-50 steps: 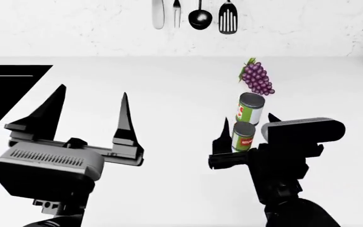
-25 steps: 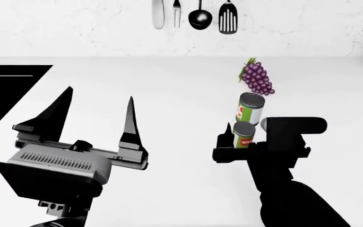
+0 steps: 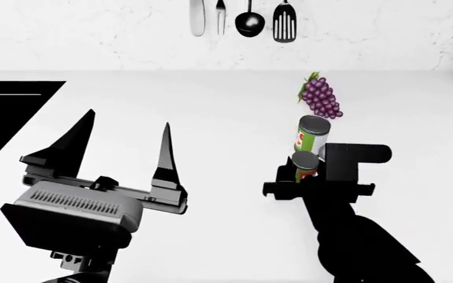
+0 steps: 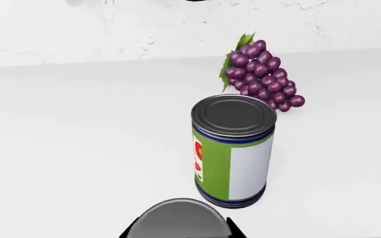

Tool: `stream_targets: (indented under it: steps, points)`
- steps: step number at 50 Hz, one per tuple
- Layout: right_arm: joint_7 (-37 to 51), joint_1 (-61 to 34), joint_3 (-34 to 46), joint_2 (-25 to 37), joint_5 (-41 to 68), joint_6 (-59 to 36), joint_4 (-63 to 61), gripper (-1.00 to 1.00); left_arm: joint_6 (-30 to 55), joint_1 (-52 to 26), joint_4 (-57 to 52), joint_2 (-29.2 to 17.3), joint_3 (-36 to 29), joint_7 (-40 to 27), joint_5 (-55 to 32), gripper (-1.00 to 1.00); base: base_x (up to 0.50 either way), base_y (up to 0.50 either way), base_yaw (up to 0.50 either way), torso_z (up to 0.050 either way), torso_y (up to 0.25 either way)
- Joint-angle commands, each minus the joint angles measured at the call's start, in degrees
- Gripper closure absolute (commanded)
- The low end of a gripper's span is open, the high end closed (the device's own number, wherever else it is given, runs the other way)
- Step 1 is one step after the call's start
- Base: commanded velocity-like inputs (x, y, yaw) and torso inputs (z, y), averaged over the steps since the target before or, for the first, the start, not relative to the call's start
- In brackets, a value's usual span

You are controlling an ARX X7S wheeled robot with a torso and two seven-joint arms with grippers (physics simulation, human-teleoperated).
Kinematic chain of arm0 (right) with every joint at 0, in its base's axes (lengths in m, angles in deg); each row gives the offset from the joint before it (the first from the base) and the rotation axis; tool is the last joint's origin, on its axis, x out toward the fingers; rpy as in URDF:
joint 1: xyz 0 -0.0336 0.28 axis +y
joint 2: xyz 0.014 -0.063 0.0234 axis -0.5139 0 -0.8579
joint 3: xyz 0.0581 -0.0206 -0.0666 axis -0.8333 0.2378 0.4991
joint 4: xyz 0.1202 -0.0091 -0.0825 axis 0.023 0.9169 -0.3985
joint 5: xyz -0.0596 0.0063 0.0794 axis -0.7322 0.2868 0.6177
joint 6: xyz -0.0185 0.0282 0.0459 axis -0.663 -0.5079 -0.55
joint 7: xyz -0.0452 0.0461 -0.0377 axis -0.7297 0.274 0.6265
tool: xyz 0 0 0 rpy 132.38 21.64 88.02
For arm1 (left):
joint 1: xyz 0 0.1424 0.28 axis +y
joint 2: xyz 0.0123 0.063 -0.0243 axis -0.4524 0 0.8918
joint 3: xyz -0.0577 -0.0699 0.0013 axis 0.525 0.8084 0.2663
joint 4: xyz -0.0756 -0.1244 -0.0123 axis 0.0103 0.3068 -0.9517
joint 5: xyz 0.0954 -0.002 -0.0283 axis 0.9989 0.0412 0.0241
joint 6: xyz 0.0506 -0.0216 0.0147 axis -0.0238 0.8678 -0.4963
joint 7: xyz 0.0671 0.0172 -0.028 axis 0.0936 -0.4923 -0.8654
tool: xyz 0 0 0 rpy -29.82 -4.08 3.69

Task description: Pick the cans from the counter and place them in their designated side in the cabinet.

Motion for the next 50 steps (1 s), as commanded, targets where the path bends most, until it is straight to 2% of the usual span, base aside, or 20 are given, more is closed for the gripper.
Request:
stream_targets:
  steps: [1,6,15,18,21,23,36,47,50]
  points:
    - [0.41,-0.23,0.25,0.17,0.34,0.09,0.88,1.0,-0.3,0.04,0.23,-0.39,-0.34,-0.28,-0.26,-1.0,0.0,0.0,0.0,0.0,0.0]
    - [0.78,0.55,-0.4,0.23,1.42,-0.74,-2.17,1.0,-0.44,0.06,0.31,-0.54,-0.5,-0.43,-0.26,-1.0,0.0,0.0,0.0,0.0,0.0]
    - [2.44,4.54,-9.25,2.02,8.25,-5.04,-31.55,1.0,-0.03,-0.18,-1.18,-0.52,0.26,-1.62,-0.81,-1.0,0.0,0.0,0.0,0.0,0.0]
    - [5.19,7.74,-5.8,6.45,4.8,0.42,-36.51,1.0,0.86,-0.71,-2.61,0.43,2.31,-3.12,-2.47,-1.0,0.0,0.0,0.0,0.0,0.0]
    - [17.51,9.5,0.09,17.05,11.29,11.38,-36.56,1.0,2.3,-1.44,-4.8,1.51,5.12,-4.79,-5.02,-1.0,0.0,0.0,0.0,0.0,0.0]
    - [21.22,9.89,1.9,20.33,13.72,15.12,-36.51,1.0,2.93,-1.65,-5.74,1.74,6.22,-5.31,-6.19,-1.0,0.0,0.0,0.0,0.0,0.0]
    - [22.98,9.02,4.83,22.16,16.98,17.91,-35.19,1.0,2.73,-1.56,-6.27,1.48,6.27,-5.73,-7.32,-1.0,-0.47,-0.24,0.0,0.0,0.001]
    - [21.49,10.51,4.94,22.24,16.81,22.31,-33.67,1.0,2.06,-1.46,-5.18,0.78,5.14,-6.14,-7.53,-1.0,-0.02,-0.5,0.0,0.0,0.0]
    - [20.73,7.85,3.62,21.64,19.62,22.37,-31.25,1.0,5.06,-4.96,-4.77,1.06,5.78,-6.86,-9.47,-1.0,0.0,-0.5,0.0,0.0,0.0]
